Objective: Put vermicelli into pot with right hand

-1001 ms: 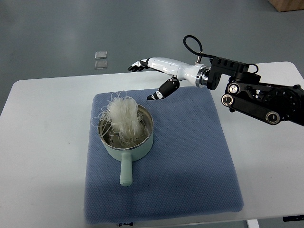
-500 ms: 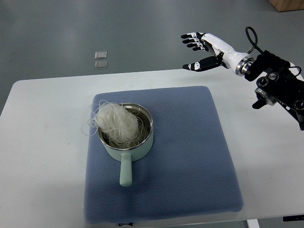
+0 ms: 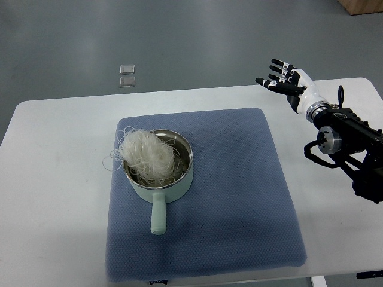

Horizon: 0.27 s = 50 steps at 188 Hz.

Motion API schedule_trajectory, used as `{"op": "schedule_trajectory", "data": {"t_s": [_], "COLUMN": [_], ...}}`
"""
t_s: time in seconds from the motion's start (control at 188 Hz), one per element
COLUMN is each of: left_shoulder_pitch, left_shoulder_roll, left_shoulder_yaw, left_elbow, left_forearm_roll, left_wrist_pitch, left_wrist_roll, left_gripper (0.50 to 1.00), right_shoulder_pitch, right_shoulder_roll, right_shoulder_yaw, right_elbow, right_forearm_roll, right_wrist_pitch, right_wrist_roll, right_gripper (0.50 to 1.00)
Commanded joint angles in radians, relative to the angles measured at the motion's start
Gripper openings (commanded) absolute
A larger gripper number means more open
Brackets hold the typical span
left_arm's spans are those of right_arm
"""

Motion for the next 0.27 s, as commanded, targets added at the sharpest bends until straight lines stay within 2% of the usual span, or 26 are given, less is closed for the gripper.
{"op": "schedule_trajectory", "data": {"t_s": [0.0, 0.261], "left_shoulder_pitch": [0.0, 0.002], "left_shoulder_roll": [0.0, 0.0], "left_shoulder_yaw": [0.002, 0.002], "left_elbow": [0.002, 0.004], "left_forearm_roll": [0.0, 0.0], "left_wrist_pitch": [0.0, -0.002], "left_wrist_roll": [0.0, 0.0], "left_gripper": [1.0, 1.0], "right_shoulder_pitch": [-0.009, -0.015], "right_shoulder_roll": [0.009, 0.037], "right_shoulder_yaw": [0.0, 0.0], "right_elbow": [0.0, -0.005], "right_forearm_roll": [0.025, 0.026], "right_wrist_pitch": [-0.04, -0.043], "right_wrist_roll": [0.005, 0.005], "right_gripper": [0.919, 0.921]}}
